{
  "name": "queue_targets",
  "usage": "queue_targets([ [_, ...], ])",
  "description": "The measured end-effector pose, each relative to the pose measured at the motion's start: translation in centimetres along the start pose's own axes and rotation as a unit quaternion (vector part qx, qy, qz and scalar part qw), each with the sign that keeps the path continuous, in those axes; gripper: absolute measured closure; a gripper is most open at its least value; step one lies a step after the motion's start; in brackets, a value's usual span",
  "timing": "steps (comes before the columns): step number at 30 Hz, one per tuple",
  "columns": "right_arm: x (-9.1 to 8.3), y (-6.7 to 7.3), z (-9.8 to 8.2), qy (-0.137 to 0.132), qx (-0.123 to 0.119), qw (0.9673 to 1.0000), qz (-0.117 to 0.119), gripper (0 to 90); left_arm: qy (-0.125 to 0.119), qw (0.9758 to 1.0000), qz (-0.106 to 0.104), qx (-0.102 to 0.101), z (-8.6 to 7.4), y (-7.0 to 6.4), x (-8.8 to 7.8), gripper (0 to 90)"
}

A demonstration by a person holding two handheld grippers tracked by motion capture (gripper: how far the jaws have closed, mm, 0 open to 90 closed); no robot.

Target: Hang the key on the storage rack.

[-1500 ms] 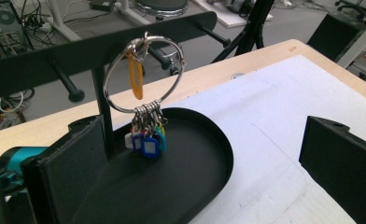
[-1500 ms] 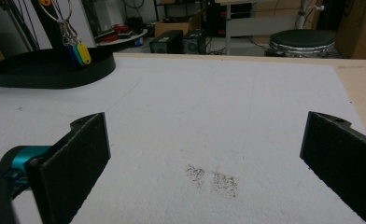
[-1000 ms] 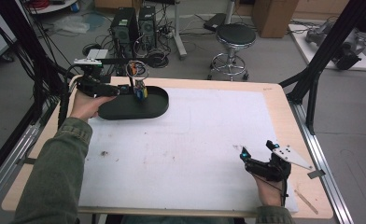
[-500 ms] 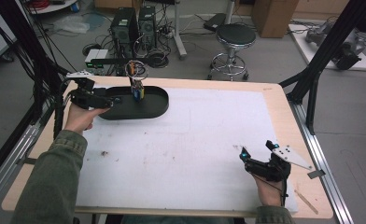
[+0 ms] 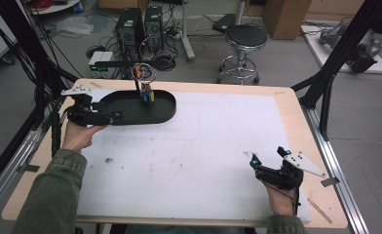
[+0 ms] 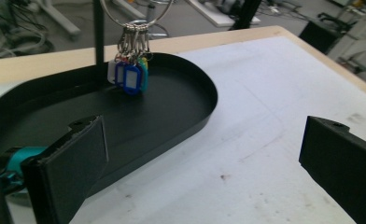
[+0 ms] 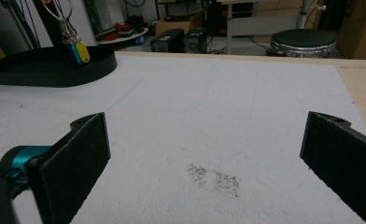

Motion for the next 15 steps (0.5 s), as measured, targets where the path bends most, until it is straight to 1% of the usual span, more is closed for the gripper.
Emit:
queue_targets([
  [1, 0.0, 0.0, 0.0, 0.001, 0.002, 1.0000, 0.001, 0.5, -0.006, 1.0000, 0.006, 0.005, -0.3, -0.1, -0.2, 1.7],
  [5, 0.0, 0.0, 0.0, 0.000, 0.002, 1.0000, 0.000, 0.5, 0.004, 1.0000, -0.003, 0.006, -1.4, -0.3, -0.5, 1.7],
  [10, 0.1, 0.0, 0.0, 0.001, 0.002, 1.0000, 0.000, 0.5, 0.002, 1.0000, -0.004, -0.001, -2.9, -0.3, -1.0, 1.7],
  [15, 0.2, 0.0, 0.0, 0.003, 0.000, 1.0000, -0.001, 0.5, 0.004, 1.0000, -0.001, -0.003, -4.2, -0.2, -1.5, 1.7],
])
Point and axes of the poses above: each handheld gripper's, and its own axes: x roughly forward along the jaws, z roughly out of its top, y roughly to its left, the point moved 2 cm from there along x, roughly forward along the jaws
